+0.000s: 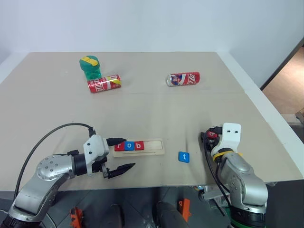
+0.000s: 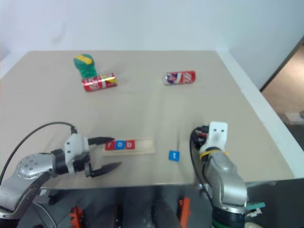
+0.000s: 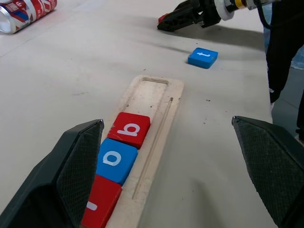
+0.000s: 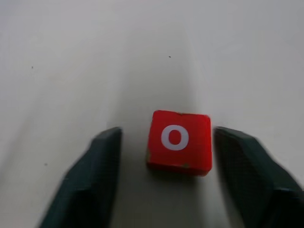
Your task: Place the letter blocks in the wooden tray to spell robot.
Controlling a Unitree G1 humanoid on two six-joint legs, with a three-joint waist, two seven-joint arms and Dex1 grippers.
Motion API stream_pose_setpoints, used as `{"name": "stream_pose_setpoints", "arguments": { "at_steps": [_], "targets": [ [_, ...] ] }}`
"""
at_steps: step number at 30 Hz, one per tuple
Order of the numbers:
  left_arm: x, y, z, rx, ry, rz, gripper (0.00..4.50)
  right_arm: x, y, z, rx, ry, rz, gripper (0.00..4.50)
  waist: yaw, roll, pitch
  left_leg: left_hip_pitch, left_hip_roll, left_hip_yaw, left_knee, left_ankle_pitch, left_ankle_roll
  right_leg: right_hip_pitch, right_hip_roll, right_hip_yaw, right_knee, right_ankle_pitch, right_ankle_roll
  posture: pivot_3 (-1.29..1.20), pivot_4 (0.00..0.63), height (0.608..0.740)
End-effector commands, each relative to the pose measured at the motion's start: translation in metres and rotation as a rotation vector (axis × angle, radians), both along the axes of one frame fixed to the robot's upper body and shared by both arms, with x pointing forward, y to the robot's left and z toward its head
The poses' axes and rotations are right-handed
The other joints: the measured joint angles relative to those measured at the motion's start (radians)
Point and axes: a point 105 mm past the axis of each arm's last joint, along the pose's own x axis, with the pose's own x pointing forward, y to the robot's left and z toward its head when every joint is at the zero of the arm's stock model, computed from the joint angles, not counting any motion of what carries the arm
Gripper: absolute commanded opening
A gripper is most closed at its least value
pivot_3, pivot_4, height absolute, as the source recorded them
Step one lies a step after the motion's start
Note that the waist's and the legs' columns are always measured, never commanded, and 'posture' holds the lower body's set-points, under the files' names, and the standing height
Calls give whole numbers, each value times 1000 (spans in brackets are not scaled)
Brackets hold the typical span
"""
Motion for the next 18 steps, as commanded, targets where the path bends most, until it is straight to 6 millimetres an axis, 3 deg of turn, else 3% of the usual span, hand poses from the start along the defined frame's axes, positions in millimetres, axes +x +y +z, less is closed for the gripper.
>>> {"name": "stream_pose_setpoints", "arguments": {
  "at_steps": [1, 2, 12, 18],
  "targets": [
    [-1, -3, 6, -16, -19, -10, 4500, -6, 7, 0, 61, 8, -33, 1446, -2, -1, -1, 0, 0, 0, 0, 0, 0, 0, 0, 0, 0, 0, 0, 0, 150, 740],
    [-2, -3, 6, -16, -20, -11, 4500, -7, 10, 0, 73, 10, -35, 1207, -3, -1, -1, 0, 0, 0, 0, 0, 0, 0, 0, 0, 0, 0, 0, 0, 150, 740],
    [-4, -5, 6, -12, -21, -28, 4500, -15, 80, 32, 106, -46, 286, 1205, -7, -1, -1, 0, 2, 0, 0, 0, 0, -1, 1, 0, 0, 0, -1, 0, 150, 740],
    [-3, -4, 4, -4, -19, -20, 4500, -12, 91, 32, 119, -36, 336, 1205, -7, -1, -1, -1, 1, 0, 0, 0, 0, -1, 1, 0, 0, 0, -1, 0, 150, 740]
  ]
}}
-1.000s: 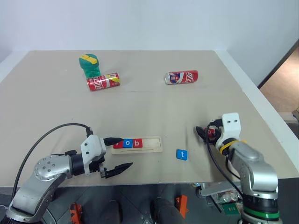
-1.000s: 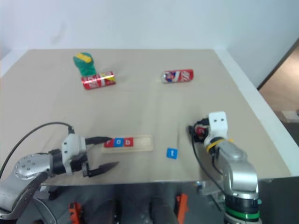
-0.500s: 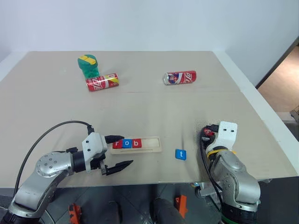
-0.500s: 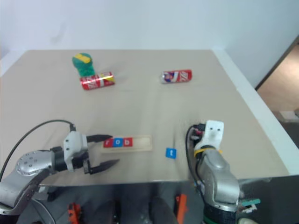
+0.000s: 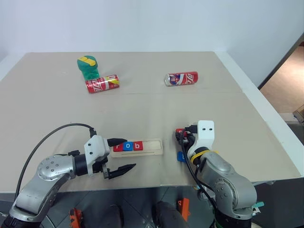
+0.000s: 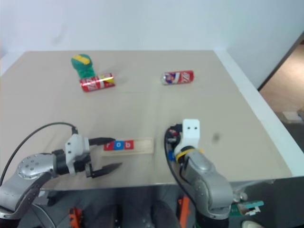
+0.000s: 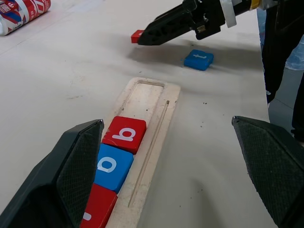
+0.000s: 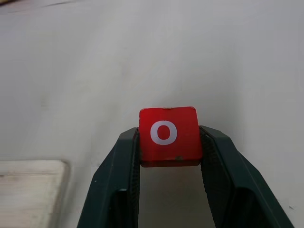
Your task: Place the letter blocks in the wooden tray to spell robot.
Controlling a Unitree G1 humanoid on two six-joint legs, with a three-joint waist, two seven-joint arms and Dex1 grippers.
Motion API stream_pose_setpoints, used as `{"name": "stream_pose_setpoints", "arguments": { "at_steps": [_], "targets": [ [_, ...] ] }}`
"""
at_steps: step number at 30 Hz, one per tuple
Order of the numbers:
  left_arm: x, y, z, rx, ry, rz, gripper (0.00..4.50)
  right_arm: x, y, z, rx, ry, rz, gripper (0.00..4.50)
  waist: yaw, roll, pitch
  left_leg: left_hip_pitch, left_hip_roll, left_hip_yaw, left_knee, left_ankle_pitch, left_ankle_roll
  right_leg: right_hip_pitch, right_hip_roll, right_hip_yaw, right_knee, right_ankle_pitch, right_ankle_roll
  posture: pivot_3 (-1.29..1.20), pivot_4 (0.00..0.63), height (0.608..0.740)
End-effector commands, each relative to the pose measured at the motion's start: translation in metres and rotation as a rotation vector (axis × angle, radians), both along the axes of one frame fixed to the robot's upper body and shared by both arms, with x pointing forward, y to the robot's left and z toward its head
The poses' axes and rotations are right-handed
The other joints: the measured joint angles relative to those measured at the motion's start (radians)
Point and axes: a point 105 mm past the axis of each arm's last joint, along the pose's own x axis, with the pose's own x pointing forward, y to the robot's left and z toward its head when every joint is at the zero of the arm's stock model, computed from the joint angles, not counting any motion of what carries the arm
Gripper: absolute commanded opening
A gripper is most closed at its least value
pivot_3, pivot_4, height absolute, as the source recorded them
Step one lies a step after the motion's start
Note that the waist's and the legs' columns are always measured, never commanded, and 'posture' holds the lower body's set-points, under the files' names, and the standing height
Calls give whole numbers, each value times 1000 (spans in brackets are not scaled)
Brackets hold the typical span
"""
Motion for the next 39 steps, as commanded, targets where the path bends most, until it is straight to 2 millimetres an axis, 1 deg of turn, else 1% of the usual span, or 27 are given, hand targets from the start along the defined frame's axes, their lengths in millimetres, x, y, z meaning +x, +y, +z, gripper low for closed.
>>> {"name": "stream_pose_setpoints", "arguments": {
  "at_steps": [1, 4, 6, 10, 11, 12, 13, 15, 16, 18, 19, 22, 26, 28, 32, 35, 39],
  "targets": [
    [-3, -2, 4, 0, -22, -13, 4500, 0, 8, 11, 6, -42, 47, 1205, 0, 0, 0, 0, 0, 0, 0, 0, 0, 0, 0, 0, 0, 0, 0, 0, 150, 740],
    [-4, -1, 3, 2, -20, -6, 4500, -2, 14, 12, 2, -47, 89, 1205, 0, 0, 0, 0, 0, 0, 0, 0, 0, -1, 0, 0, 0, 0, 0, 0, 150, 740],
    [-4, -1, 2, 2, -19, -3, 4500, -2, 15, 12, 5, -44, 100, 2227, 0, 0, 0, 0, 1, 0, 0, 0, 0, -1, 1, -1, 0, 0, -1, 0, 150, 740],
    [-4, -1, 0, 6, -15, 6, 4500, -2, 14, 21, -18, -74, 132, 3571, 0, 0, 0, 0, 1, 0, 0, 0, 0, -1, 1, 0, 0, 0, -1, 0, 150, 740],
    [-4, 0, -1, 9, -14, 8, 4500, -1, 12, 27, -24, -90, 135, 3946, 0, 0, 0, 0, 0, 0, 0, 0, 0, -1, 0, 0, 0, 0, 0, 0, 150, 740],
    [-4, 1, -2, 11, -14, 11, 4500, 1, 7, 37, -49, -115, 154, 4289, 0, 0, 0, 0, 0, 0, 0, 0, 0, -1, 0, 0, 0, 0, 0, 0, 150, 740],
    [-4, 1, -2, 12, -15, 13, 4500, 5, 1, 50, -72, -153, 178, 4480, 0, 1, 1, 0, 0, 0, 0, 0, 0, -1, 0, 0, 0, 0, 0, 0, 150, 740],
    [-3, 1, -2, 10, -17, 17, 4500, 17, -11, 72, -117, -220, 237, 4480, 0, 2, 2, -1, -1, 1, 1, 0, 0, -1, -1, 1, 0, 1, 1, 0, 150, 740],
    [-3, 0, -3, 10, -18, 17, 4500, 23, -15, 77, -135, -235, 277, 4480, 0, 2, 2, -1, -2, 1, 1, 1, 0, -1, -2, 1, 0, 1, 2, 0, 150, 740],
    [-2, -1, -3, 7, -22, 14, 4500, 35, -21, 83, -200, -277, 426, 4480, -1, 1, 1, 0, -2, 1, 1, 1, 0, 0, -1, 0, -1, 2, 2, 0, 150, 740],
    [-1, -2, -3, 6, -24, 12, 4500, 36, -20, 82, -212, -283, 532, 4480, -1, 1, 1, 1, -2, 1, 1, 1, 0, 2, -1, 0, -2, 1, 1, 0, 150, 740],
    [1, -3, -1, -8, -32, 6, 4500, 36, -19, 69, -261, -267, 820, 4480, -1, 1, 1, 1, -2, 0, 0, 1, 1, 2, -1, 0, -3, 1, 1, 0, 150, 740],
    [1, -7, 6, -58, -23, -2, 4500, 32, -25, 37, -328, -176, 1080, 4480, -1, 1, 2, 1, -1, 0, 0, -1, 3, 2, 1, 0, -2, 0, 0, 0, 150, 740],
    [0, -9, 8, -70, -18, -6, 4500, 35, -27, 27, -341, -161, 1126, 4480, -1, 2, 2, 1, 0, 0, 0, -1, 3, 2, 1, -1, -2, 0, 0, 0, 150, 740],
    [-4, -12, 10, -75, -14, -9, 4500, 40, -24, 21, -335, -139, 1170, 4480, -1, 2, 2, 1, 0, 0, 1, -1, 3, 2, 1, 0, -2, 1, 0, 0, 150, 740],
    [-5, -11, 9, -70, -14, 8, 4500, 43, -21, 16, -335, -135, 1175, 4480, 0, 2, 2, 1, 0, 0, 1, -1, 3, 2, 1, 0, -2, 1, 1, 0, 150, 740],
    [-5, -8, 7, -57, -14, 31, 4500, 41, -13, 7, -328, -130, 1203, 4480, 1, 2, 2, 1, -1, 0, 2, 0, 3, 3, 1, 0, -2, 2, 1, 0, 150, 740]
  ]
}}
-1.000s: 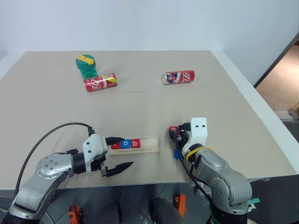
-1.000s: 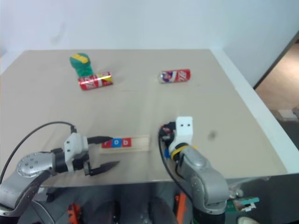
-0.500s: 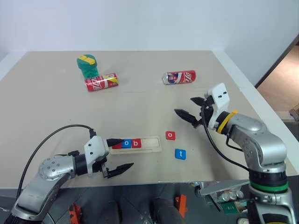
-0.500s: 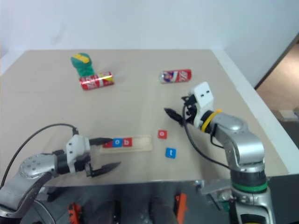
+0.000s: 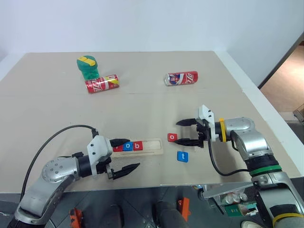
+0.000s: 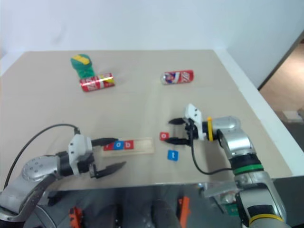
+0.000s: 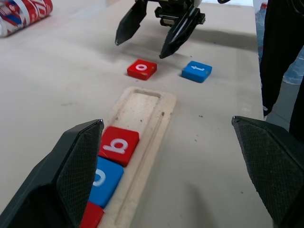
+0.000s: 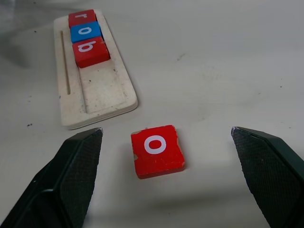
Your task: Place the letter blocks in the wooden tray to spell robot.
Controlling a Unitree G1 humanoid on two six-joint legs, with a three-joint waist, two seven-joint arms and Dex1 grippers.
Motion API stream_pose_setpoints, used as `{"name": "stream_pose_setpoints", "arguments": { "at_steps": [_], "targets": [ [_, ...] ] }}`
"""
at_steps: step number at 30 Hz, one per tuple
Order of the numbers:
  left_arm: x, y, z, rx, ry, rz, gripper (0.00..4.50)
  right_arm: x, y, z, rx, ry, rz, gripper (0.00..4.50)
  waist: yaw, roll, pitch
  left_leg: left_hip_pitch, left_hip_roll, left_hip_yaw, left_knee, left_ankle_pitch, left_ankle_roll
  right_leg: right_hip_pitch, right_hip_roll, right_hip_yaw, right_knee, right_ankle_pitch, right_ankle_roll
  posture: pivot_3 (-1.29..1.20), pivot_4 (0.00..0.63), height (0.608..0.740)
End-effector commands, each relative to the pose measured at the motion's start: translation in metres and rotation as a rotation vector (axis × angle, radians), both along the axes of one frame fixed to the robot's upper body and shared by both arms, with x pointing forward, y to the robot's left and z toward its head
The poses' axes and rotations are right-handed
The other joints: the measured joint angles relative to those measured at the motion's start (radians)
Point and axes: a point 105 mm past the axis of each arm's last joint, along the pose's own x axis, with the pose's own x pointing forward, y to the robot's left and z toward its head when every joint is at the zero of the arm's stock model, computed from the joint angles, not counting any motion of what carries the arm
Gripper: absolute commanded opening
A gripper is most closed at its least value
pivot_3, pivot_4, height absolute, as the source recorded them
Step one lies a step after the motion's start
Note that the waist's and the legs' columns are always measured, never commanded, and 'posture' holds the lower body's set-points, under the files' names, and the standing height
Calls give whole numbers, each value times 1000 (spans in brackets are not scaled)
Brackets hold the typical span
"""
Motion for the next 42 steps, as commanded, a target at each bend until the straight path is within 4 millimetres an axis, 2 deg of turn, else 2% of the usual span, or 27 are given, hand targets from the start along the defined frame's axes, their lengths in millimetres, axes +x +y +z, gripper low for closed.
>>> {"name": "stream_pose_setpoints", "arguments": {
  "at_steps": [1, 4, 5, 9, 14, 19, 24, 25, 31, 33, 34, 37, 38, 39, 42],
  "targets": [
    [-2, 1, 9, 2, -43, 10, 4500, 0, 8, -1, -10, -25, 37, 4480, 0, 0, 0, 0, 0, 0, 0, 0, 0, 0, 0, 0, 0, 0, 0, 0, 150, 740],
    [-1, 3, 10, 5, -48, 20, 4500, 0, 10, -14, -35, -22, 33, 4480, 0, 0, 0, 0, 0, 0, 0, 0, 0, 0, 0, 0, 0, 0, 0, 0, 150, 740],
    [0, 3, 10, 6, -50, 25, 4500, 2, 10, -18, -41, -30, 17, 4084, 0, 0, 0, 0, 0, 0, 0, 0, 0, 0, 0, 0, 0, 0, 0, 0, 150, 740],
    [2, 5, 9, 6, -54, 36, 4500, 11, 10, -25, -50, -37, -52, 4084, 0, 0, 0, 0, 0, 0, 0, 0, 0, 0, 0, 0, 0, 0, 0, 0, 150, 740],
    [4, 7, 7, 6, -55, 51, 4500, 11, 7, -25, -37, -46, -106, 4084, 0, 0, 0, 4, 0, 0, 0, 0, 0, 3, 0, 0, 0, 1, 0, 0, 150, 740],
    [5, 8, 5, 8, -53, 58, 4500, 10, 3, -21, -27, -39, -167, 4084, 0, 0, 0, 14, 0, 1, 0, 1, 0, 12, 0, 2, 0, -1, -4, 0, 150, 740],
    [5, 8, 1, 9, -50, 59, 4500, 8, 1, -19, -30, -44, -223, 4084, 1, 0, 0, 14, 0, 1, -1, 1, 0, 12, 0, 2, 0, 0, 0, 0, 150, 740],
    [5, 8, 0, 11, -49, 57, 4500, 7, 1, -18, -31, -44, -232, 3898, 1, 0, 0, 14, 0, 1, -1, 1, 0, 12, -1, 2, 0, 0, 0, 0, 150, 740],
    [7, 8, -1, 10, -50, 58, 4500, 0, -3, -17, -39, -22, -260, 3898, 1, 0, 0, 14, 0, 1, -1, 1, 0, 11, -1, 2, 0, 0, 0, 0, 150, 740],
    [7, 8, -1, 6, -51, 59, 4500, -2, -3, -18, -35, -11, -268, 3407, 1, 0, 0, 14, 0, 1, -1, 1, 0, 11, -1, 2, 0, 0, 0, 0, 150, 740],
    [7, 8, -1, 5, -53, 57, 4500, -3, -2, -18, -32, -12, -267, 3301, 1, 0, 0, 14, -1, 1, -1, 1, 0, 11, -1, 2, 0, 0, 0, 0, 150, 740],
    [7, 7, -1, 1, -57, 55, 4500, -8, 4, -16, -16, -21, -258, 2203, 1, 0, 0, 14, -1, 1, -1, 0, 0, 11, -1, 2, 0, -1, 0, 0, 150, 740],
    [8, 7, -1, 1, -58, 55, 4500, -9, 6, -16, -9, -20, -259, 1966, 1, 0, 0, 14, 0, 1, -2, 0, 0, 11, -1, 2, 0, -1, 0, 0, 150, 740],
    [8, 6, -1, 1, -59, 54, 4500, -10, 8, -15, -7, -23, -258, 1423, 1, 0, 0, 14, 0, 1, -2, 0, 0, 11, 0, 1, 0, -1, -1, 0, 150, 740],
    [8, 6, -2, 5, -61, 52, 4500, -12, 12, -14, -2, -27, -256, 1196, 1, 0, 0, 14, 0, 1, -3, 0, 0, 11, 0, 1, 0, -1, -1, 0, 150, 740]
  ]
}}
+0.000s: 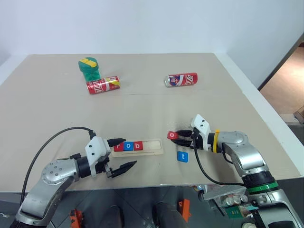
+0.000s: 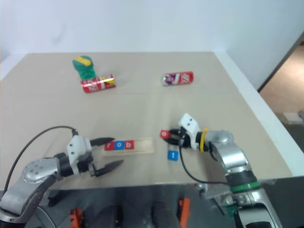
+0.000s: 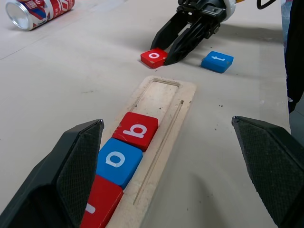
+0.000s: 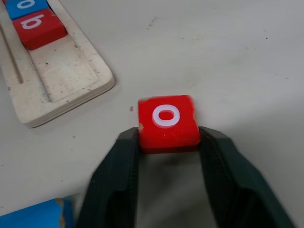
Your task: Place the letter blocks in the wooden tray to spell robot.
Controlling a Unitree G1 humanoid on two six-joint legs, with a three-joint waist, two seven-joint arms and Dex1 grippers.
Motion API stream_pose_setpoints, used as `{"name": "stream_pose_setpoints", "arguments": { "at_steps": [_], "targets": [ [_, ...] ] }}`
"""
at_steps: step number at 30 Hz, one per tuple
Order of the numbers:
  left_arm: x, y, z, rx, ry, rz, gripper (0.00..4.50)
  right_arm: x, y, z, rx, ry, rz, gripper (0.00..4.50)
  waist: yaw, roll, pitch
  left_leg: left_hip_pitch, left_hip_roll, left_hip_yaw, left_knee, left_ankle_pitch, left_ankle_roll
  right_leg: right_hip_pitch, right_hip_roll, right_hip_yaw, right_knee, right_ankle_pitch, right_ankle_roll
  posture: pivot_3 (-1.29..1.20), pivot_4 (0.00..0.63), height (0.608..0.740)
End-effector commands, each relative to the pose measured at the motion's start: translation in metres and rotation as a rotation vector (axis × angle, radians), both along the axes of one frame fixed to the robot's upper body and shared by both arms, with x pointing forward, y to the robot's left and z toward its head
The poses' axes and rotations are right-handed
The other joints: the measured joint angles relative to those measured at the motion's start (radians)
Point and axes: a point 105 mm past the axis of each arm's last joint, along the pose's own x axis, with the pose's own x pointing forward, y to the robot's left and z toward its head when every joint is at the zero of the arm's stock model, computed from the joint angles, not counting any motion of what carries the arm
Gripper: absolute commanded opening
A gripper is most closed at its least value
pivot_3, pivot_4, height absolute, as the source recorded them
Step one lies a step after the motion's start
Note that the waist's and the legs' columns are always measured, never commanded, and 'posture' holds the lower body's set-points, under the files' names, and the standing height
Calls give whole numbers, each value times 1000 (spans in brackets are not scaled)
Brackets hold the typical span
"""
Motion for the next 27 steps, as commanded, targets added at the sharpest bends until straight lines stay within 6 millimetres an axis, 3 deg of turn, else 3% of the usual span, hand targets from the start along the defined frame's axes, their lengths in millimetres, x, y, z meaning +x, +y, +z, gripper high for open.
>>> {"name": "stream_pose_setpoints", "arguments": {
  "at_steps": [1, 6, 11, 15, 20, 27],
  "targets": [
    [0, -1, 5, -3, -34, -13, 4500, -4, 9, 9, 24, -31, 14, 1196, 0, 0, 0, 0, 0, 0, 0, 0, 0, 0, 0, 0, 0, 0, 0, 0, 150, 740],
    [1, 0, 5, -4, -39, 0, 4500, -4, 16, 16, 39, -49, 4, 1196, 0, 0, 0, 0, 0, 0, 0, 0, 0, 0, 0, 0, 0, 0, 0, 0, 150, 740],
    [10, 16, 9, -39, -68, 111, 4500, 0, 32, 48, 90, -122, 105, 1196, -4, 1, 2, 0, 0, 1, 0, 0, 0, -1, 0, 1, 0, 0, 0, 0, 150, 740],
    [11, 25, 7, -39, -81, 170, 4500, -6, 52, 62, 84, -151, 244, 1196, -4, 1, 2, 0, 1, 1, 0, 0, 0, -1, 1, 0, 0, 1, 0, 0, 150, 740],
    [9, 31, 5, -86, -69, 219, 4500, -19, 76, 55, 21, -162, 415, 1196, -3, 0, 2, -1, 1, 0, -2, -1, 0, -1, 0, -1, 0, -2, -1, 0, 150, 740],
    [3, 24, 5, -105, -56, 206, 4500, -18, 85, 33, -37, -146, 496, 1196, -3, 0, 2, -1, 0, 0, -2, -2, -1, -1, -1, -1, 0, -3, 0, 0, 150, 740]
  ]
}}
